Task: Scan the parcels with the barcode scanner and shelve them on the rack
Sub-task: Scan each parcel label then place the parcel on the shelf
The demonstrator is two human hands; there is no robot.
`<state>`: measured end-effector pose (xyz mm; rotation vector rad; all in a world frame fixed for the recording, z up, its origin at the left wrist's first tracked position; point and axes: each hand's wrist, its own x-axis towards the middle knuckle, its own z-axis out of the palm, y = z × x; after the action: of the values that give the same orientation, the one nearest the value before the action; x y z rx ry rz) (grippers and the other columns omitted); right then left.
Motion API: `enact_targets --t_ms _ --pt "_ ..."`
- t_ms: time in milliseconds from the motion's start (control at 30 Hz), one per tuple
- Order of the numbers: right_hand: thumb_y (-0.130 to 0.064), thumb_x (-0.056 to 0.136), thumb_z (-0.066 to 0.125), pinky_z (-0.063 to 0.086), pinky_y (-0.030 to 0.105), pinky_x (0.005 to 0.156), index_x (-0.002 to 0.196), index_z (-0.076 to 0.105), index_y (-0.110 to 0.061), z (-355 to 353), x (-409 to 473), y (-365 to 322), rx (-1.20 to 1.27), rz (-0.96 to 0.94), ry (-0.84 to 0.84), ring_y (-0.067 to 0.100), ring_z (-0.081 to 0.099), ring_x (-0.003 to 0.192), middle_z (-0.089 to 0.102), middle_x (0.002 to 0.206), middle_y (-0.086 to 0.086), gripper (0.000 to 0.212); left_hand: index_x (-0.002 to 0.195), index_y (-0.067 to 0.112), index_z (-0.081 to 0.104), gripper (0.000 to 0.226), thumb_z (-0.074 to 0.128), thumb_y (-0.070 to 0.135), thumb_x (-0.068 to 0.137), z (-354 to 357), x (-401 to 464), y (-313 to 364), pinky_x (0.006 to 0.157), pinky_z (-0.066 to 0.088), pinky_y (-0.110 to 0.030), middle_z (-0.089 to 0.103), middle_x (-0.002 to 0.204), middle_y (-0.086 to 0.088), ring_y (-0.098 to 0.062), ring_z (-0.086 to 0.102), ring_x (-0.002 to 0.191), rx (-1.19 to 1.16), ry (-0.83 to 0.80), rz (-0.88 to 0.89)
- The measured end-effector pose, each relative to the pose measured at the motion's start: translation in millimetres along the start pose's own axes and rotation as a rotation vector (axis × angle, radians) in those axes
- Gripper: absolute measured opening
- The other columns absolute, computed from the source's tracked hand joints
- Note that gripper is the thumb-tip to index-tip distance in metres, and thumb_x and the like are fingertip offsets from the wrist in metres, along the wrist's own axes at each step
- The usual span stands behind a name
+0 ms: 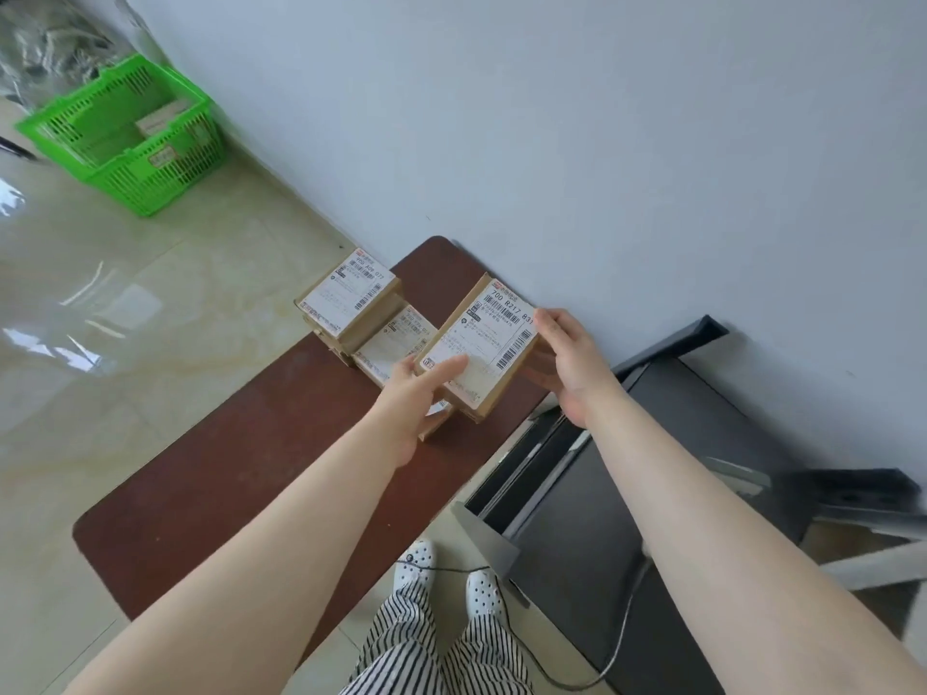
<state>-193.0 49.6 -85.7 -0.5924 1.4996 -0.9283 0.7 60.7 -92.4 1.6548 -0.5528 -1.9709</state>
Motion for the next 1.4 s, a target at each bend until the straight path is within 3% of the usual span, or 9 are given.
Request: enact_targets --t_ms 167,300,467,633,733,800,1167,1267,1400 --pt "-0.029 0.101 0.057 0.046 0.037 0.089 0.097 0.064 -0.020 -33.9 -15.2 -3.6 -0.015 -0.043 -0.078 0.018 0.063 0.089 0.071 0.097 0.000 0.012 0.116 0.018 0.072 0.026 0.070 0.031 0.093 5.4 -15.4 -3.3 0.101 0.053 -0.038 0.075 0.113 -0.006 -0.020 0.066 0.111 0.145 -0.164 -0.044" --pt "-0.034 0.101 0.054 0.041 0.040 0.101 0.103 0.071 -0.024 -54.2 -32.7 4.6 -0.125 -0.101 -0.082 0.018 0.063 0.103 0.074 0.104 -0.002 0.020 0.123 0.015 0.067 0.030 0.063 0.030 0.097 21.2 -32.0 -13.8 0.104 0.051 -0.042 0.076 0.114 -0.006 -0.024 0.068 0.114 0.292 -0.288 -0.049" --pt "-0.039 0.102 0.052 0.046 0.027 0.092 0.118 0.068 -0.026 -74.1 -61.2 16.7 -0.115 -0.157 0.027 0.009 0.063 0.108 0.072 0.114 -0.005 0.027 0.123 0.016 0.066 0.031 0.063 0.033 0.097 44.2 -47.7 -26.8 0.100 0.055 -0.039 0.077 0.111 -0.003 -0.018 0.072 0.108 0.423 -0.307 0.020" --pt "-0.020 0.097 0.062 0.045 0.017 0.089 0.124 0.055 -0.024 -99.3 -98.2 63.8 -0.057 -0.319 0.554 0.002 0.060 0.105 0.061 0.116 -0.008 0.028 0.121 0.015 0.067 0.032 0.066 0.035 0.096 54.1 -53.3 -39.4 0.098 0.055 -0.038 0.078 0.109 -0.002 -0.019 0.072 0.107 0.398 -0.232 0.042" --pt "-0.017 0.089 0.071 0.045 0.038 0.096 0.123 0.055 -0.009 -121.3 -112.9 107.4 -0.191 -0.212 0.917 0.025 0.055 0.109 0.058 0.118 0.007 0.038 0.124 0.013 0.065 0.035 0.067 0.033 0.095 56.6 -55.0 -48.2 0.089 0.057 -0.033 0.079 0.106 -0.002 -0.018 0.073 0.104 0.343 -0.156 0.031" --pt "-0.022 0.084 0.077 0.042 0.049 0.099 0.126 0.052 -0.003 -129.1 -116.3 128.8 -0.287 -0.047 0.982 0.037 0.050 0.115 0.055 0.122 0.016 0.052 0.125 0.012 0.064 0.036 0.068 0.032 0.095 57.2 -56.0 -53.9 0.083 0.057 -0.030 0.079 0.104 -0.003 -0.018 0.074 0.101 0.301 -0.114 0.021" --pt "-0.020 0.085 0.078 0.044 0.038 0.081 0.124 0.040 -0.001 -134.4 -119.0 122.6 -0.215 0.130 0.852 0.037 0.062 0.107 0.062 0.119 0.019 0.057 0.125 0.012 0.064 0.038 0.068 0.034 0.094 66.5 -70.2 -71.3 0.078 0.057 -0.026 0.078 0.106 -0.003 -0.016 0.075 0.100 0.255 -0.092 0.013" --pt "-0.020 0.084 0.079 0.043 0.031 0.078 0.119 0.046 -0.007 -130.1 -128.0 110.1 -0.035 0.090 0.812 0.026 0.063 0.095 0.063 0.107 0.007 0.049 0.125 0.013 0.065 0.036 0.068 0.033 0.095 64.1 -72.5 -71.1 0.079 0.057 -0.027 0.078 0.106 -0.003 -0.016 0.075 0.100 0.238 -0.087 0.023" --pt "-0.020 0.091 0.070 0.045 0.031 0.078 0.115 0.058 -0.013 -118.1 -143.7 79.5 0.321 0.048 0.520 0.014 0.060 0.083 0.068 0.097 -0.001 0.028 0.122 0.014 0.067 0.032 0.067 0.032 0.095 59.8 -73.3 -69.3 0.083 0.056 -0.030 0.079 0.104 -0.003 -0.017 0.074 0.099 0.196 -0.069 0.034"
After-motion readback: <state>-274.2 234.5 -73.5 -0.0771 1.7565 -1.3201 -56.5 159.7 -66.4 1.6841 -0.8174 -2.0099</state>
